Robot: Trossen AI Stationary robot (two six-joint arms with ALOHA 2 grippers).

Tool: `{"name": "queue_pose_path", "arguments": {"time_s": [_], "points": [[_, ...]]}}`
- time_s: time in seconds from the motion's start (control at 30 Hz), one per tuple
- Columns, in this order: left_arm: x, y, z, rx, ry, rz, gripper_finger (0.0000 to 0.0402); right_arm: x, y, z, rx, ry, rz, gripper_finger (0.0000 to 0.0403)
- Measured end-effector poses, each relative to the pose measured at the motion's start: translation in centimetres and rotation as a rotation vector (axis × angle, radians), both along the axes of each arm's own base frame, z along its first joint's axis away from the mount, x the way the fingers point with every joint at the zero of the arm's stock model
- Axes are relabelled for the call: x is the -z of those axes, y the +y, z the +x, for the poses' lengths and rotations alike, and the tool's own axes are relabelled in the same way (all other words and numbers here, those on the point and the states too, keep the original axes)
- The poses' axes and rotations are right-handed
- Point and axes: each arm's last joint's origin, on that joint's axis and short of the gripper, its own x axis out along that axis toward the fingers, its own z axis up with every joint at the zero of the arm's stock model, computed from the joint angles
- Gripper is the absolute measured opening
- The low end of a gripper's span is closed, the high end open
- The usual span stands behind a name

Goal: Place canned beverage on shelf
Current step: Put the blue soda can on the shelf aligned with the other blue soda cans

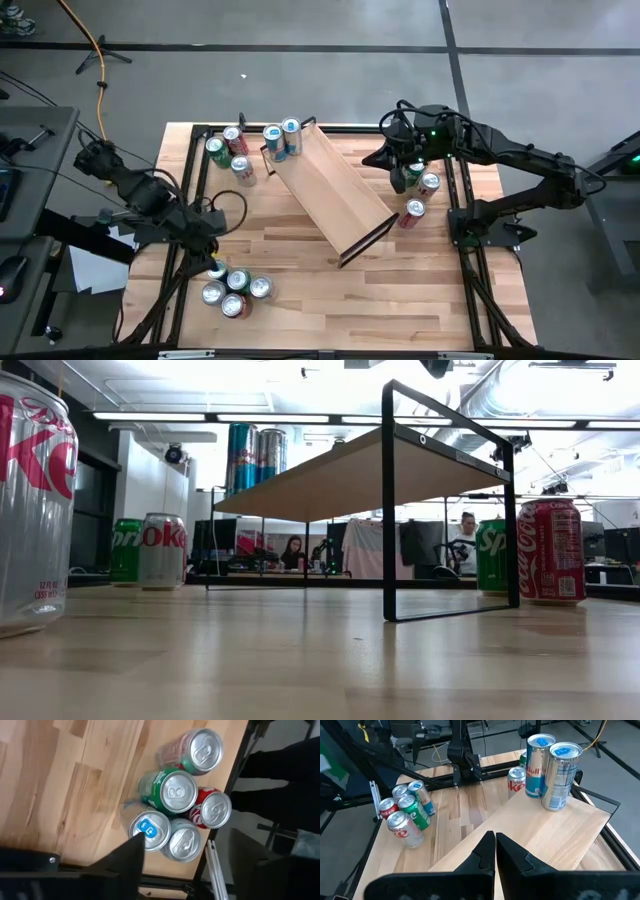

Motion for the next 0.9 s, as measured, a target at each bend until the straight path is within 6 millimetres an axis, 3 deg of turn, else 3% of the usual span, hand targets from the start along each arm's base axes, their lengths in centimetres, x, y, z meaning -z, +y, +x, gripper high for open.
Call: {"name": "queue_pose_path", "arguments": {"time_s": [0.13, 0.27, 0.6, 0.9], "points": [[0.5, -0.6, 0.1, 0.006, 0.019, 0.022, 0.0252, 0.1, 0.0, 0.0, -0.009, 0.008, -0.016, 0.0000], [1.2, -1.6, 0.6, 0.029, 0.031, 0.079, 0.0277, 0.1, 0.0, 0.0, -0.009, 0.012, -0.017, 0.0000], [4.2, -4.9, 2.1, 0.110, 0.105, 0.278, 0.0278, 0.4, 0.0, -0.2, -0.009, 0.047, -0.008, 0.0000], [5.8, -5.3, 1.0, 0.039, 0.136, 0.335, 0.0274, 0.4, 0.0, -0.2, -0.010, 0.047, -0.008, 0.0000]]}}
